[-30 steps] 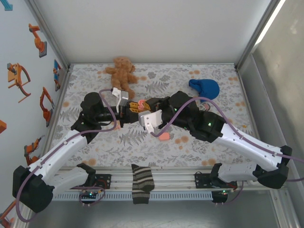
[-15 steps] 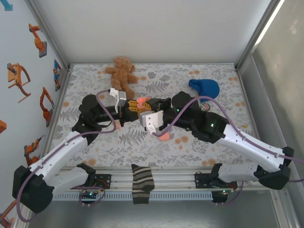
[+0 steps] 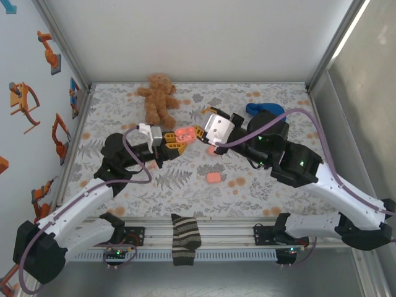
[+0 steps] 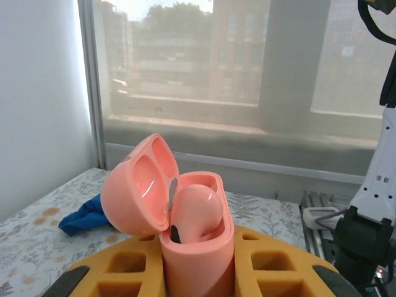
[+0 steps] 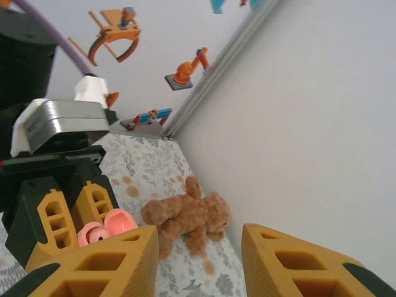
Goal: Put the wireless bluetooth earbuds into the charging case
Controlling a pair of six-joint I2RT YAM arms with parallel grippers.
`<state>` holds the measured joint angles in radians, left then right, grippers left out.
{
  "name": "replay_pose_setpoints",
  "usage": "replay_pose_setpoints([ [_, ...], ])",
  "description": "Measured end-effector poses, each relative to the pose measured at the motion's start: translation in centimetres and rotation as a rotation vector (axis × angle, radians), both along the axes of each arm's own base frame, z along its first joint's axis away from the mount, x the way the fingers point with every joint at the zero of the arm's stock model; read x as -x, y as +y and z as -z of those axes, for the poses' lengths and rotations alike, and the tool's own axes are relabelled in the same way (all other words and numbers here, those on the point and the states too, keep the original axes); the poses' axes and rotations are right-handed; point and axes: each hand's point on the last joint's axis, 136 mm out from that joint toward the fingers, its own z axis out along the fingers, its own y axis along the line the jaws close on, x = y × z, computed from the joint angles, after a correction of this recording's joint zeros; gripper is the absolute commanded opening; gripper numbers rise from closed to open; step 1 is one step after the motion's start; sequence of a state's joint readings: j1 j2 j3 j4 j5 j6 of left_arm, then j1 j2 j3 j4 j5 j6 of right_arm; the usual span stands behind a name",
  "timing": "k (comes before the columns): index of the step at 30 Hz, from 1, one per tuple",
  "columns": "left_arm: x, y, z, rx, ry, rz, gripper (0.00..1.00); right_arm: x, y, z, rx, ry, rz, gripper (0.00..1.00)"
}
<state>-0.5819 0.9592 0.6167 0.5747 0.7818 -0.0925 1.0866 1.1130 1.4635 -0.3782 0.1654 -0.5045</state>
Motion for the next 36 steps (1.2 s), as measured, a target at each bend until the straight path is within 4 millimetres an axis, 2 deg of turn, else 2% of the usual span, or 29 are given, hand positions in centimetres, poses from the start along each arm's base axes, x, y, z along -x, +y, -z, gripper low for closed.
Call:
replay_pose_setpoints([
  [4, 0.2, 0.5, -0.9, 0.015, -0.034, -0.027, 0.03, -2.3, -2.7, 0.0, -0.108, 0.129, 0.161, 0.42],
  [7, 0.6, 0.9, -1.6, 0.025, -0.060, -0.043, 0.04, -4.6, -5.7, 1.1, -0.193, 0.240, 0.293, 0.42],
  [11, 1.2, 1.7, -2.4, 0.031, -0.090, -0.067, 0.04, -7.5, -9.6, 4.7, -0.288, 0.419, 0.445, 0.42],
  [13, 1.6, 2.1, -2.7, 0.031, -0.100, -0.076, 0.04, -8.4, -10.0, 7.1, -0.307, 0.509, 0.475, 0.41],
  [16, 2.1, 2.5, -2.7, 0.019, -0.102, -0.089, 0.04, -9.5, -8.9, 11.5, -0.294, 0.667, 0.479, 0.38],
  [20, 2.7, 3.1, -2.4, -0.008, -0.099, -0.104, 0.04, -10.2, -5.7, 18.1, -0.227, 0.894, 0.443, 0.35],
  [23, 3.1, 3.6, -2.5, -0.019, -0.103, -0.118, 0.04, -10.6, -3.1, 21.8, -0.200, 1.036, 0.397, 0.33],
  [29, 4.2, 4.7, -3.7, -0.019, -0.123, -0.142, 0.05, -11.9, 1.5, 27.4, -0.185, 1.232, 0.301, 0.33],
  [33, 4.5, 5.0, -4.2, -0.024, -0.125, -0.149, 0.05, -12.2, 3.5, 31.0, -0.134, 1.300, 0.278, 0.36],
  [36, 4.6, 5.1, -4.2, -0.033, -0.118, -0.152, 0.05, -12.5, 5.7, 32.4, -0.095, 1.318, 0.233, 0.40],
])
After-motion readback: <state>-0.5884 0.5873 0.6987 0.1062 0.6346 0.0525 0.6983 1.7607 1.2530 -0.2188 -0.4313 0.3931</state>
